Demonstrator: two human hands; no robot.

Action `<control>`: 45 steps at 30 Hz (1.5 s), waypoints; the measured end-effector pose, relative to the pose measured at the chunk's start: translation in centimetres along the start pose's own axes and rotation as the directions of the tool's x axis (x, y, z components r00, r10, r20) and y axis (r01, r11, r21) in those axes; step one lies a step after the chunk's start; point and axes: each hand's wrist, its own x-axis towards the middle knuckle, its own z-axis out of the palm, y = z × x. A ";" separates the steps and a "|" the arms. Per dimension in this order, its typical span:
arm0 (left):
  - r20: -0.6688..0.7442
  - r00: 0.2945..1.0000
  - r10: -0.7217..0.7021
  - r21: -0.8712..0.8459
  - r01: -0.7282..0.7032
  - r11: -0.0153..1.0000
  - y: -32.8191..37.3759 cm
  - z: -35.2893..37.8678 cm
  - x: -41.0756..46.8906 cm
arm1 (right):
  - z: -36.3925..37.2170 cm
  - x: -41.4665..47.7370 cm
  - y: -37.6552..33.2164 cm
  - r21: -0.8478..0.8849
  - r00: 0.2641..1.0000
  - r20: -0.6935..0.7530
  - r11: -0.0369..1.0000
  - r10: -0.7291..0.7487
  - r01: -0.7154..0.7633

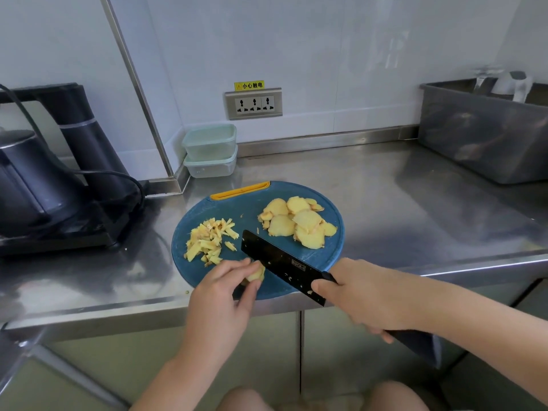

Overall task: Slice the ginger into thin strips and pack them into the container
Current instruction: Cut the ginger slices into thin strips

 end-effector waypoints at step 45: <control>-0.042 0.999 -0.025 -0.048 0.023 0.999 -0.1 -0.3 -0.1 | 1.5 0.6 -0.2 -0.009 0.995 -0.098 1.000 0.018 -0.019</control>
